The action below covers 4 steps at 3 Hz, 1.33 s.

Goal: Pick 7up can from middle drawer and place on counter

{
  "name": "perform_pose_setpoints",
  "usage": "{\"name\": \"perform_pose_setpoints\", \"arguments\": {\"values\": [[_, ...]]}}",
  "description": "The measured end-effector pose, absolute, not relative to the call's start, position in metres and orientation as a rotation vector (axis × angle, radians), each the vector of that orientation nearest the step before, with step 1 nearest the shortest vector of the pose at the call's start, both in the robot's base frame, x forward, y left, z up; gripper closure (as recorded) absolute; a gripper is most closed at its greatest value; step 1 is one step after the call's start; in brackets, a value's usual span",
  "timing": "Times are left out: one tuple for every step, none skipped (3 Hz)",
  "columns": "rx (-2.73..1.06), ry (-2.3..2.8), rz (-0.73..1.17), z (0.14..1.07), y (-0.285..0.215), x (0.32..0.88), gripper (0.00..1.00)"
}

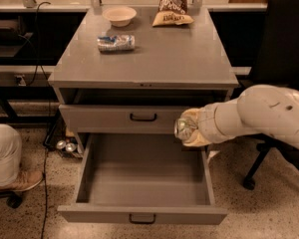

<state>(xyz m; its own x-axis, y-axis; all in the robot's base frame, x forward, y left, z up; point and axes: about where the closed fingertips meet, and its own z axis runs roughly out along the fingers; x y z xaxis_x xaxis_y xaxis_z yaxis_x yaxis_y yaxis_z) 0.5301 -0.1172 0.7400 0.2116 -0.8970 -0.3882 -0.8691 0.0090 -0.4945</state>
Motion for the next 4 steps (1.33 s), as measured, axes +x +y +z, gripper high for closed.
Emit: {"name": "perform_pose_setpoints", "arguments": {"values": [[-1.907,1.501,-0.194,0.803,-0.122,0.54,1.0],[-1.926,1.454,-0.234,0.821,-0.123,0.545,1.0],[-1.952,1.39,-0.245,0.829,-0.117,0.556,1.0],[-2.058,1.223,-0.345,0.86,-0.109,0.584,1.0]]}}
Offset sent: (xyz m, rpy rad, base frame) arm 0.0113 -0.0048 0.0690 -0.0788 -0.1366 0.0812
